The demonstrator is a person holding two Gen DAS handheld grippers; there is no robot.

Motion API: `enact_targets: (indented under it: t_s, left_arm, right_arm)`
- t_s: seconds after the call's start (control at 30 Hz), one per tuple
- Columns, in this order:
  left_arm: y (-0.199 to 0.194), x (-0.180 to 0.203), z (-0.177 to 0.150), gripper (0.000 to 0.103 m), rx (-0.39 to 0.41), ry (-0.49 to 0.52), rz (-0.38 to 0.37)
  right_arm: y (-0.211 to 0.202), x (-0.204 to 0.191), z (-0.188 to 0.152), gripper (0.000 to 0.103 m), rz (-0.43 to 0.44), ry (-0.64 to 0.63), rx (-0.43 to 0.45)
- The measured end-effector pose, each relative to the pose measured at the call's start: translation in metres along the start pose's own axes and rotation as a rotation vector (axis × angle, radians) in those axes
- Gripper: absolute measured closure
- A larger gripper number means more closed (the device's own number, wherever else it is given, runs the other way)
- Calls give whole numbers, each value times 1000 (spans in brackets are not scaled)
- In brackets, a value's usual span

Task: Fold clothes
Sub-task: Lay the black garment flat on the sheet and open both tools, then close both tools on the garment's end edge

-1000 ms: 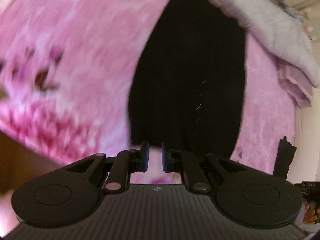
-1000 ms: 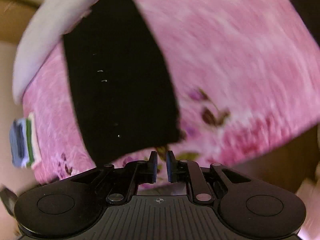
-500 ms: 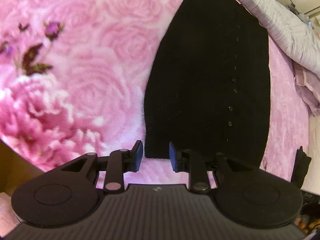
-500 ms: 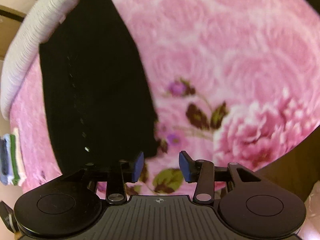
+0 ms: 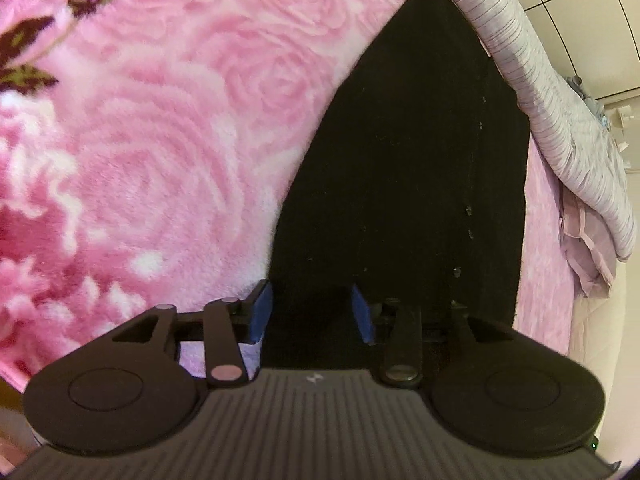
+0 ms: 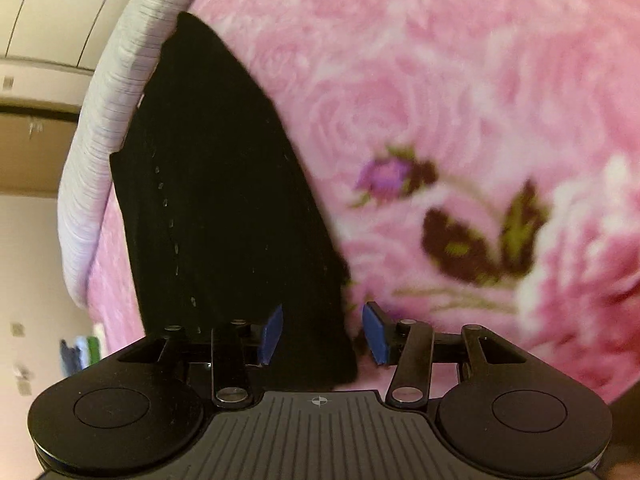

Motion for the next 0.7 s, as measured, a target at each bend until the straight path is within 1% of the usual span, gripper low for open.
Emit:
enact_targets:
  t_s: [0.03, 0.1, 0.13, 0.17, 0.2, 0.3, 0.4, 0.43, 0.47, 0.5, 0.53, 0.57, 0.6, 0.63, 0.67, 0.7]
  left_arm:
    - [1, 0, -1, 66, 3, 8, -1]
    - [1, 0, -2, 67, 6, 37, -1]
    - [0, 0, -3, 68, 8, 51, -1]
    - [-1, 0, -3, 71, 10, 61, -1]
    - [-3, -2, -2, 72, 11, 65, -1]
    - [-10, -8, -1, 70, 11, 43, -7]
    - [-7, -11, -4, 67, -20, 20, -22]
    - [-4, -10, -5, 63, -20, 9, -30]
    - [-1, -10, -5, 57, -21, -2, -38]
    - [2, -10, -5, 54, -19, -23, -49]
    - [6, -10, -4, 47, -16, -58, -62]
    - [8, -10, -3, 43, -12, -88, -73]
    - [11, -10, -2, 43, -10, -107, -81]
    - [11, -9, -1, 49, -12, -97, -80]
    - [11, -8, 0, 71, -15, -64, -73]
    - [11, -7, 0, 82, -20, -36, -68]
  right_arm:
    - [5, 1, -3, 55, -2, 8, -7]
    - [10, -2, -7, 55, 4, -7, 11]
    - [10, -3, -8, 55, 4, -18, 17]
    - [8, -2, -8, 55, 5, -19, 16]
    - [7, -2, -8, 55, 5, -19, 15]
    - [2, 0, -8, 55, 6, -20, 11]
    - [-2, 4, -7, 55, 16, -9, 3]
    - [-3, 6, -7, 55, 22, -3, 0]
    - [-2, 7, -7, 55, 26, 1, -2]
    - [-1, 6, -8, 55, 29, 0, -2]
    - [2, 5, -8, 54, 31, -8, -2]
    - [4, 3, -8, 54, 33, -15, -2]
    - [7, 1, -8, 55, 37, -25, 0]
    - [10, -2, -8, 55, 40, -41, 4]
    - [13, -4, -8, 55, 39, -59, 7]
    - [16, -7, -8, 62, 32, -82, 9]
Point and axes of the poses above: each gripper's, at about its wrist camera, not at the fingertips, and y roughly the way its jaws point, x to its right, z to its top, the point moved 5 cm from there along y, roughly the way its jaws point, and after that the axes turned 6 degrees about x, right-handed, at the moved point
